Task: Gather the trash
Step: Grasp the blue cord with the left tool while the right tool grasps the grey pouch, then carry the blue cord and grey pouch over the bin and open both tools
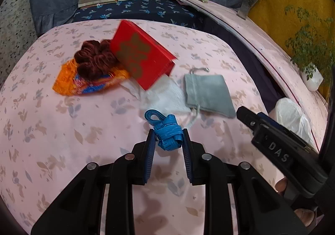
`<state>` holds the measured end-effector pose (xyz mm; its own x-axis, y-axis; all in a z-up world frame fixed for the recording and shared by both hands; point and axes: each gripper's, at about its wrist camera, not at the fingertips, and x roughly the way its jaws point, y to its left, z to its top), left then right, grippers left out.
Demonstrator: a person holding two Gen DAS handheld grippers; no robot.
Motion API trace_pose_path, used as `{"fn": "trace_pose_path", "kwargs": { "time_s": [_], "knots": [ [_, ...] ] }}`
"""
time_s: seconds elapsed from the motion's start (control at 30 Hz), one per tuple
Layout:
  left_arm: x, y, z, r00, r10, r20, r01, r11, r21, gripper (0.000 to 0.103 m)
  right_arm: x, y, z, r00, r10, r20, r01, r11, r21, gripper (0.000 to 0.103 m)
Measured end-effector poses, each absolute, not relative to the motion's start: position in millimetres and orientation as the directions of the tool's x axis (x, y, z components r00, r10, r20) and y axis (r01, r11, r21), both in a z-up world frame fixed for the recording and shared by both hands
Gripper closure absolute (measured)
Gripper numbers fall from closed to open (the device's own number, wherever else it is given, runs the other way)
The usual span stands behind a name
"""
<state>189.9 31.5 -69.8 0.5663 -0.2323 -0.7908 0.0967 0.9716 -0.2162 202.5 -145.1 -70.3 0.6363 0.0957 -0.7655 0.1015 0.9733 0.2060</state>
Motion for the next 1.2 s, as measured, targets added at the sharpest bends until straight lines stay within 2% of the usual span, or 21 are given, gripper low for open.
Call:
{"fn": "trace_pose_path", "kwargs": {
  "time_s": [0.03,0.1,0.3,0.37,0.47,0.53,0.83,1.2],
  "knots": [
    [192.5,34.8,-69.2,0.570,-0.225,-0.790,0.089,0.973,-0.212,0.078,206.7,-143.1,-71.5,0.633,0.102,-0.767,0.100,0.972,0.211,0.047],
    [198.6,40.4,-68.9,0.579,-0.207,-0.789,0.073,0.976,-0.203,0.078,214.9,-138.5,-73.4,0.635,0.107,-0.765,0.102,0.970,0.220,0.041],
    [210.7,52.2,-68.5,0.588,-0.202,-0.783,0.053,0.976,-0.212,0.078,236.5,-127.2,-87.4,0.606,0.090,-0.791,0.106,0.976,0.192,0.040],
    [211.9,52.9,-67.9,0.591,-0.199,-0.782,0.056,0.977,-0.206,0.078,239.4,-122.9,-94.0,0.590,0.082,-0.803,0.103,0.979,0.176,0.045],
    [212.8,53.4,-67.5,0.591,-0.204,-0.781,0.060,0.976,-0.209,0.078,237.8,-117.6,-95.2,0.594,0.050,-0.803,0.098,0.986,0.133,0.066],
    [212.0,52.7,-66.8,0.591,-0.206,-0.780,0.063,0.976,-0.211,0.078,236.6,-118.1,-94.3,0.588,0.079,-0.805,0.080,0.985,0.155,0.094],
    [197.2,35.6,-52.7,0.598,-0.235,-0.766,0.106,0.971,-0.215,0.078,208.5,-138.3,-63.3,0.638,0.076,-0.767,0.104,0.978,0.183,0.095],
    [171.5,-32.7,-23.6,0.601,-0.301,-0.740,0.231,0.952,-0.200,0.078,159.8,-198.9,-17.8,0.710,0.007,-0.704,0.180,0.965,0.191,0.095]
  ]
}}
